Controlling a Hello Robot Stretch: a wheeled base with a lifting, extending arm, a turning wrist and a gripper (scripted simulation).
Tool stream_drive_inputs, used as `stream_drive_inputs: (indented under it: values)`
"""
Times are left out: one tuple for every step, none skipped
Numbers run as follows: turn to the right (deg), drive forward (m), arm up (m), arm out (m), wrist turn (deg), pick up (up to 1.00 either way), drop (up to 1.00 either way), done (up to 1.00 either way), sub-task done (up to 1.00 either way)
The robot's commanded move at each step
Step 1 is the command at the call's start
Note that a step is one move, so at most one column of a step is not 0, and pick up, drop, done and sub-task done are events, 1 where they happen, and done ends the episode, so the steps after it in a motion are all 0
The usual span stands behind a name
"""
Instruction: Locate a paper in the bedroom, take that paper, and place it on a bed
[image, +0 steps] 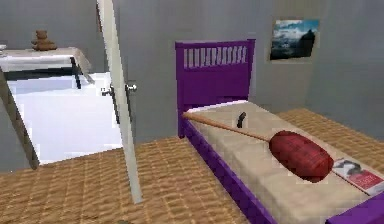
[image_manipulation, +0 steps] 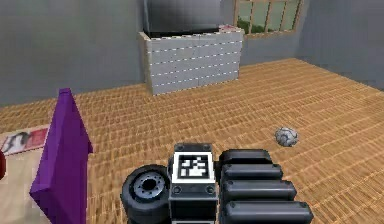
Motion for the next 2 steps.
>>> stream_drive_inputs:
  values:
    - [-6.0,0.0,0.0,0.0,0.0,0.0,0.0,0.0,0.0]
    - [0.0,1.0,0.0,0.0,0.0,0.0,0.0,0.0,0.0]
